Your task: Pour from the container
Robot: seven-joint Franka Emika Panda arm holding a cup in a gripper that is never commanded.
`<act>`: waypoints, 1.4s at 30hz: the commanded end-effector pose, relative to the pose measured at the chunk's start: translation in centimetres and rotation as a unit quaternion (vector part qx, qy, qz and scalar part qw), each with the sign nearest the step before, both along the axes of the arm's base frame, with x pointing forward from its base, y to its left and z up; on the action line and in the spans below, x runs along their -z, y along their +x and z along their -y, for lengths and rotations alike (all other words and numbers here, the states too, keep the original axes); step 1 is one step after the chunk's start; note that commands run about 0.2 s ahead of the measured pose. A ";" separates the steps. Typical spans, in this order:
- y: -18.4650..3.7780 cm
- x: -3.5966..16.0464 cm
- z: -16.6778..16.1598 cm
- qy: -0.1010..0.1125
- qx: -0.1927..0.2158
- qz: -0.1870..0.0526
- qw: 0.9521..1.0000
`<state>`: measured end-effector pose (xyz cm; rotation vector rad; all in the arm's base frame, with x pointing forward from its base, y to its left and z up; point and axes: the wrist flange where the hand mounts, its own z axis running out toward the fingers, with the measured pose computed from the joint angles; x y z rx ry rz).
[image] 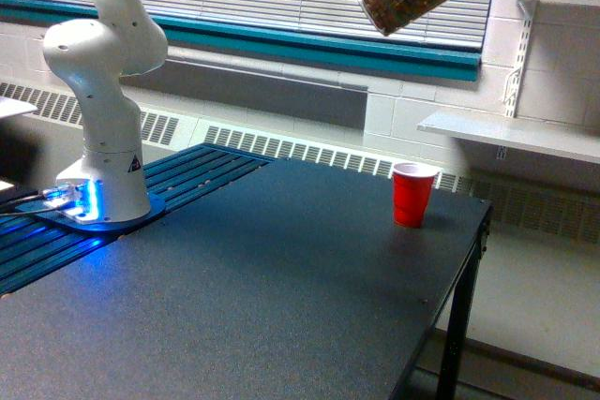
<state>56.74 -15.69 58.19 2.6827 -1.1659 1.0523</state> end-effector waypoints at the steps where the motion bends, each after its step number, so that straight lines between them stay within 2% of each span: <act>1: 0.6 -0.9 -3.1 -0.006 -0.025 0.000 1.000; 13: 0.8 -0.8 -4.9 -0.021 -0.041 0.012 0.999; 17: 0.9 -0.3 -6.5 -0.029 -0.059 0.013 0.998; 23: 1.0 0.9 -10.1 -0.029 -0.101 0.012 0.994; 31: 0.7 2.6 -15.8 -0.038 -0.156 0.004 0.987; 42: -0.3 5.1 -23.5 -0.054 -0.228 -0.006 0.972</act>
